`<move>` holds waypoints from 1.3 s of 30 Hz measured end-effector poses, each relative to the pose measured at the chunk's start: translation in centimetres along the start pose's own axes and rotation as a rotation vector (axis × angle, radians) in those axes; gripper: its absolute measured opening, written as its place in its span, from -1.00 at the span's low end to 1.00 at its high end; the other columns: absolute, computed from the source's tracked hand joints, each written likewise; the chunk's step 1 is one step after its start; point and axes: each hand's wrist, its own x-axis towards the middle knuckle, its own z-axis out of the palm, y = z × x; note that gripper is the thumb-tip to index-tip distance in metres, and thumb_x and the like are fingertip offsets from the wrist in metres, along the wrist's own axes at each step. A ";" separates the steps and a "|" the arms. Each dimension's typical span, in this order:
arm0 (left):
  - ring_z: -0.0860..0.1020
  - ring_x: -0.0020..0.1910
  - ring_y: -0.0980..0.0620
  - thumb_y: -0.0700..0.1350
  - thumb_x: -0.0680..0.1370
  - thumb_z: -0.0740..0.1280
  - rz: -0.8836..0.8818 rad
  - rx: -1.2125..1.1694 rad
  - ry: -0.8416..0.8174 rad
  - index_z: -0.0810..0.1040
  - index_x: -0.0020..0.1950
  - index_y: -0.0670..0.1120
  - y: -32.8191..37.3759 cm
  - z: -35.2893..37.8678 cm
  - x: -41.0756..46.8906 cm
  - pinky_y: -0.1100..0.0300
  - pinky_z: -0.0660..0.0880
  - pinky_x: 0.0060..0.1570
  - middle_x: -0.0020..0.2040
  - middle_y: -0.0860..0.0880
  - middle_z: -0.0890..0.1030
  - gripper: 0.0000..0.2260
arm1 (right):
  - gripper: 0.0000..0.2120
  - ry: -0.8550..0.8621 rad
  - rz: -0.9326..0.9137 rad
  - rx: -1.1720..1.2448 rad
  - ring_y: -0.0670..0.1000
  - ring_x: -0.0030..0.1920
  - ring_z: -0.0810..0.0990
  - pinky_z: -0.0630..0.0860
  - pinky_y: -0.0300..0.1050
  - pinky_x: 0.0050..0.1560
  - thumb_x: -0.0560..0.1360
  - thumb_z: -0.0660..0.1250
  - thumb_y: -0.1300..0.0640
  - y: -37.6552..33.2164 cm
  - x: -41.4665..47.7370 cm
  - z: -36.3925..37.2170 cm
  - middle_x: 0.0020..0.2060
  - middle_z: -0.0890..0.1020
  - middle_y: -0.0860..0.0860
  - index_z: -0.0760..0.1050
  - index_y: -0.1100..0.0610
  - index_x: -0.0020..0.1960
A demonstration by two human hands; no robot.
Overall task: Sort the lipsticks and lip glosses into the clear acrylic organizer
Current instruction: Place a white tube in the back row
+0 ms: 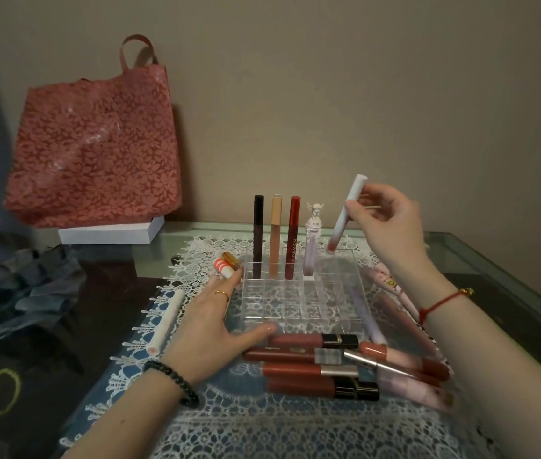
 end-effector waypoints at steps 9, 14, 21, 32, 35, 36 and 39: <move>0.05 0.44 0.11 0.49 0.11 0.12 0.018 0.062 -0.017 0.04 0.44 0.10 -0.4 0.3 0.2 0.02 0.15 0.38 0.45 0.03 0.15 -0.03 | -0.75 -0.056 0.021 -0.154 -0.21 -0.25 0.52 0.43 -0.52 -0.36 0.42 0.36 0.21 3.1 -0.4 0.9 -0.22 0.53 -0.14 0.48 0.09 0.09; 0.08 0.43 0.10 0.49 0.13 0.13 0.025 0.051 -0.014 0.07 0.44 0.07 -0.6 0.3 0.3 0.01 0.18 0.37 0.44 0.04 0.18 -0.03 | -0.74 -0.089 0.035 -0.177 -0.18 -0.22 0.55 0.48 -0.45 -0.35 0.43 0.36 0.20 3.8 -0.8 0.9 -0.21 0.55 -0.12 0.49 0.12 0.11; -0.02 0.44 0.14 0.47 0.13 0.15 0.018 0.032 -0.021 0.06 0.44 0.07 -0.3 0.3 0.1 0.00 0.13 0.39 0.44 0.08 0.14 -0.04 | -0.75 -0.131 0.045 -0.185 -0.17 -0.20 0.55 0.48 -0.46 -0.34 0.42 0.36 0.19 4.1 -0.8 1.3 -0.20 0.56 -0.11 0.49 0.10 0.10; -0.03 0.44 0.12 0.47 0.12 0.12 0.028 0.050 -0.008 0.04 0.44 0.08 0.1 0.2 -0.1 0.01 0.11 0.39 0.44 0.06 0.11 -0.04 | -0.74 -0.170 0.055 -0.199 -0.13 -0.21 0.56 0.52 -0.38 -0.33 0.41 0.37 0.20 4.1 -0.8 1.2 -0.18 0.56 -0.11 0.45 0.00 0.05; -0.04 0.45 0.12 0.48 0.13 0.13 0.032 0.048 -0.006 0.03 0.44 0.08 0.0 0.2 -0.1 0.01 0.11 0.39 0.45 0.05 0.12 -0.03 | -0.71 -0.168 0.063 -0.200 -0.10 -0.20 0.58 0.55 -0.29 -0.25 0.40 0.38 0.21 4.2 -0.8 1.1 -0.17 0.58 -0.08 0.47 0.05 0.10; -0.04 0.45 0.12 0.48 0.13 0.13 0.033 0.051 -0.002 0.03 0.44 0.08 -0.1 0.2 0.0 0.01 0.11 0.40 0.44 0.05 0.12 -0.03 | -0.71 -0.167 0.066 -0.199 -0.10 -0.20 0.58 0.55 -0.29 -0.25 0.40 0.38 0.21 4.2 -0.9 1.0 -0.17 0.58 -0.07 0.47 0.04 0.10; -0.04 0.45 0.11 0.49 0.13 0.13 0.042 0.051 0.005 0.04 0.44 0.08 -0.2 0.3 0.0 0.02 0.10 0.40 0.43 0.08 0.12 -0.03 | -0.70 -0.151 0.059 -0.213 -0.13 -0.20 0.56 0.52 -0.32 -0.30 0.40 0.38 0.18 3.9 -1.0 0.5 -0.14 0.57 -0.09 0.46 0.01 0.11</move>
